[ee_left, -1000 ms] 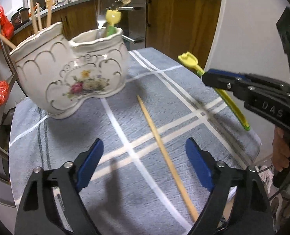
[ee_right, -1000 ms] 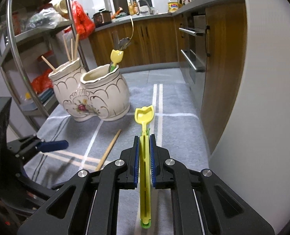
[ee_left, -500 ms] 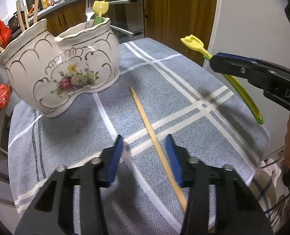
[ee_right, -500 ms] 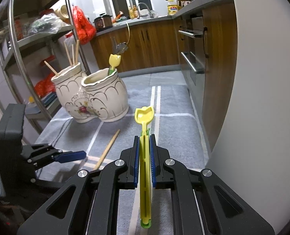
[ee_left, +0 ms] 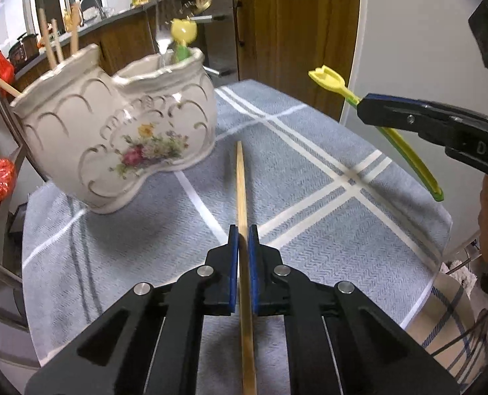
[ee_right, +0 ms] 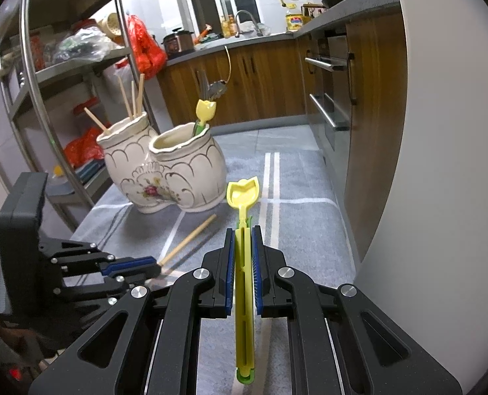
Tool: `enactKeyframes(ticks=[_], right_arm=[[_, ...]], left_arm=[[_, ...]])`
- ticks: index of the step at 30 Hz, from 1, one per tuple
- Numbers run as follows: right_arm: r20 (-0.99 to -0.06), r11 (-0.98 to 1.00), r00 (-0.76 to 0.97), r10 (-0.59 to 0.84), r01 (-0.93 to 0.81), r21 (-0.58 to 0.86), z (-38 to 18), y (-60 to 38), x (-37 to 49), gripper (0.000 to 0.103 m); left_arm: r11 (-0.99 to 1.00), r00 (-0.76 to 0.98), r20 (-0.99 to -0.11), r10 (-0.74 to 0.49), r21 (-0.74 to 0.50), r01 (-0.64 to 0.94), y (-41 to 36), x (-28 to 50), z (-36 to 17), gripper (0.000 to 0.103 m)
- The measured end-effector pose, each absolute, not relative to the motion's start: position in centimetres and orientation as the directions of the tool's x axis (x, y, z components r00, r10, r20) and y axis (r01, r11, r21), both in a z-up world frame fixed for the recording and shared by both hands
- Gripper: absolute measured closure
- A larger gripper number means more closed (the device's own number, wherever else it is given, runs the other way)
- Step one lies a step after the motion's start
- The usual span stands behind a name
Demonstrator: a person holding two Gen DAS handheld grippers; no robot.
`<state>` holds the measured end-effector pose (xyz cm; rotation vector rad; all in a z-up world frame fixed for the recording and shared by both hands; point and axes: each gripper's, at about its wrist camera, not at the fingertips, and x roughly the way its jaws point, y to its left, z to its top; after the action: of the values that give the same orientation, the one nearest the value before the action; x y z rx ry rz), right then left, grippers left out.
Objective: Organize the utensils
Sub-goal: 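Grasp the loose wooden chopstick with the left tool while the right tool holds the spoon, then lower the chopstick into the tall compartment with left while right lowers spoon into small one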
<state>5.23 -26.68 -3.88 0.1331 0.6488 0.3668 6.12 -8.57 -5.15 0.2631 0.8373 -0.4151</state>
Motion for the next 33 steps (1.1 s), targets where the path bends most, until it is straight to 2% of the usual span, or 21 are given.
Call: enactKeyframes(ticks=[12,21,27,33], right_arm=[[-0.498,0.92,0.776,0.388,-0.29,0.265,-2.3,-26.3,5.1,0.092],[-0.506,0.92,0.77,0.389,-0.301,0.25,-2.4,-24.6,5.4,0.092],[-0.494,0.92,0.777,0.39,-0.305,0.246,-1.9,-24.1,5.6,0.092],[-0.433,0.907,0.8,0.416,-0.333,0.256,-1.0,-23.7,5.1,0.092]], left_arm=[[0.9,0.673,-0.665,-0.323,0.005,0.436,-4.5,6.1,-2.1,0.097],[0.894,0.69,-0.632,-0.352,-0.01,0.447,-3.4,5.6,-2.5,0.097],[0.884,0.712,-0.569,-0.411,-0.06,0.463,-1.0,4.8,-1.0,0.097],[0.874,0.749,-0.478,-0.459,-0.09,0.478,0.8,4.1,0.8,0.097]])
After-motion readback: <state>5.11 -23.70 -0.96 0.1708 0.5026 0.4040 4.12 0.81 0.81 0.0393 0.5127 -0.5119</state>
